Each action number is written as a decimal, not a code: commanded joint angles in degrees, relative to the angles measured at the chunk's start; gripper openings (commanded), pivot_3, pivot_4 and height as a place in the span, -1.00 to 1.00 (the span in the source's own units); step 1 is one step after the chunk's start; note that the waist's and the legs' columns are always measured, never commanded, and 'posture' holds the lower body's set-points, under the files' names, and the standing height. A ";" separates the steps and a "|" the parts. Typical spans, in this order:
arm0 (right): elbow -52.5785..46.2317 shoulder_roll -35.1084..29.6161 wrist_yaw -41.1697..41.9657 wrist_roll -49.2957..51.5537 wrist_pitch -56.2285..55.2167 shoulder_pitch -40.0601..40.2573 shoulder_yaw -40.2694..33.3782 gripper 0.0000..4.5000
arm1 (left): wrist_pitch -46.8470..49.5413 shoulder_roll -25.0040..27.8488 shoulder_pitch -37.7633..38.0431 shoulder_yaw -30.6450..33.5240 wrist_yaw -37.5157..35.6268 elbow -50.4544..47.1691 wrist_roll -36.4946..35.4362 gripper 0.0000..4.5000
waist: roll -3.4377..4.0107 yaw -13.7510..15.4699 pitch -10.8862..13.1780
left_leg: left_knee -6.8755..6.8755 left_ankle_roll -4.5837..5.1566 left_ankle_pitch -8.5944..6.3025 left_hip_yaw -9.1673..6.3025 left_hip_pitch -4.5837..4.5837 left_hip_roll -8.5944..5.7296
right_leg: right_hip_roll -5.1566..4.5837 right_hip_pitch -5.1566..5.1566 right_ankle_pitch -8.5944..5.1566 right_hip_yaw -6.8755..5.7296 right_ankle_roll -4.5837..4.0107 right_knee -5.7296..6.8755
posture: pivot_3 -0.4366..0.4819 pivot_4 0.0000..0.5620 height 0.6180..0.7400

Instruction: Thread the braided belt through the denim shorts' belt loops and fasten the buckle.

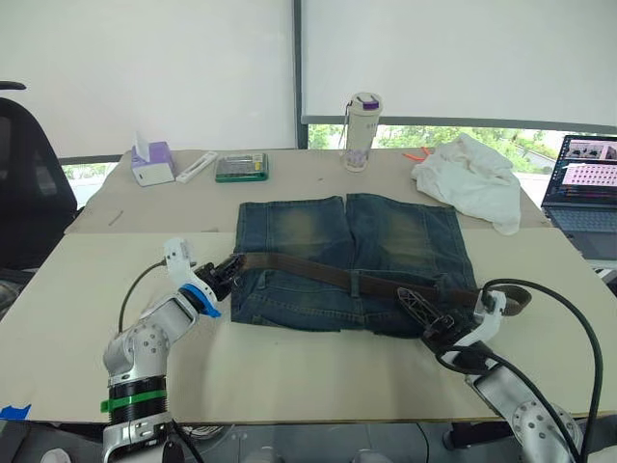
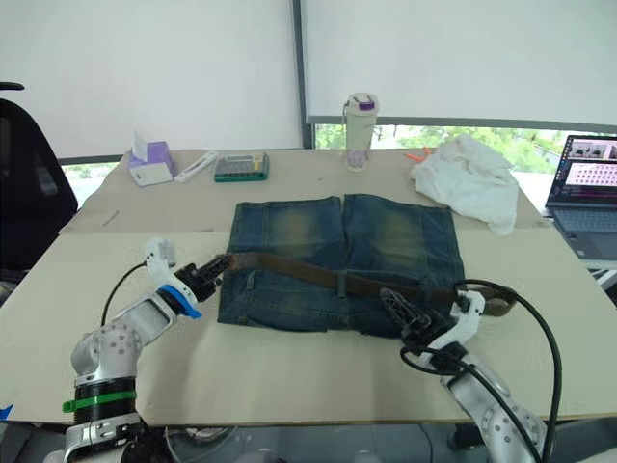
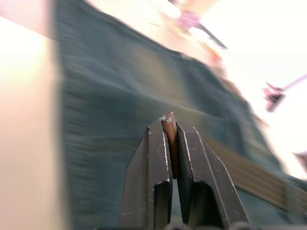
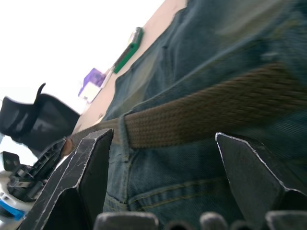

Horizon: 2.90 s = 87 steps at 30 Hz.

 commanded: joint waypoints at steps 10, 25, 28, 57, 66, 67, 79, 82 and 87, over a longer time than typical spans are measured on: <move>6.41 -22.70 15.55 -20.57 -6.95 -8.77 -0.80 0.68 | 3.86 2.49 0.56 -5.67 -5.96 -5.22 -4.61 -1.00 | -0.07 -0.23 0.04 | 0.00 0.00 0.00 0.03 0.21 0.00 | 0.19 0.20 0.00 -0.01 0.00 -0.05 | -0.05 -0.47 1.00; 21.38 -22.53 21.22 -30.25 -2.10 -19.75 6.35 0.31 | 1.97 1.17 1.57 -7.93 -5.24 -6.61 -3.97 -1.00 | -0.09 0.24 0.05 | 0.01 0.00 0.01 0.04 0.15 -0.03 | 0.07 0.21 0.00 -0.02 0.00 -0.09 | -0.05 -0.47 1.00; 21.51 -22.57 21.47 -30.01 -1.15 -19.79 5.33 -0.15 | 1.32 0.99 1.68 -8.10 -4.83 -6.43 -3.28 -1.00 | -0.08 0.24 0.05 | 0.01 0.00 0.01 0.03 0.16 -0.03 | 0.07 0.21 0.00 -0.02 0.00 -0.09 | -0.05 -0.47 1.00; 28.82 -35.75 17.46 -42.66 -8.33 -13.15 -5.45 -0.97 | -4.02 -15.47 -10.68 -20.90 -6.65 3.85 3.62 -1.00 | -0.14 1.36 0.17 | 0.14 -0.03 0.05 0.03 -0.02 -0.22 | 0.15 0.36 0.05 0.04 0.14 -0.21 | -0.05 -0.47 1.00; 25.49 -33.50 19.83 -40.83 -11.01 -12.24 -7.96 -0.97 | 3.25 -13.67 -8.15 -18.70 -6.33 1.19 -0.44 -1.00 | -0.15 1.21 0.18 | 0.15 -0.03 0.05 0.05 0.03 -0.20 | 0.19 0.35 0.03 0.08 0.17 -0.19 | -0.05 -0.47 1.00; 24.32 -32.78 20.68 -38.59 -8.96 -12.76 -8.80 -0.61 | 4.01 -13.36 -7.88 -18.06 -6.07 0.92 -0.98 -1.00 | -0.15 1.16 0.18 | 0.15 -0.03 0.05 0.04 0.04 -0.20 | 0.19 0.35 0.03 0.09 0.17 -0.18 | -0.05 -0.47 1.00; 7.74 -22.74 22.41 -11.97 8.05 -14.70 -16.52 0.88 | 12.30 -8.91 -3.82 -10.82 -2.03 -3.78 -8.03 -1.00 | -0.12 0.84 0.17 | 0.15 -0.04 0.06 -0.01 0.04 -0.12 | 0.20 0.35 0.03 0.08 0.17 -0.07 | -0.05 -0.47 1.00; 0.58 -18.06 19.73 -0.71 16.67 -11.63 -14.15 0.88 | 13.51 -10.71 -3.67 -7.66 0.60 -4.09 -12.19 -1.00 | -0.10 0.81 0.16 | 0.14 -0.03 0.05 -0.10 -0.01 -0.04 | 0.22 0.35 0.03 0.04 0.16 -0.05 | -0.05 -0.47 1.00; -4.46 -8.15 10.63 8.22 20.56 -7.79 -8.65 0.88 | 16.68 -12.99 -4.20 -2.08 5.39 -4.57 -23.87 -1.00 | -0.07 0.83 0.09 | 0.16 -0.03 0.05 -0.12 0.00 -0.06 | 0.10 0.33 0.03 0.08 0.16 -0.09 | -0.05 -0.47 1.00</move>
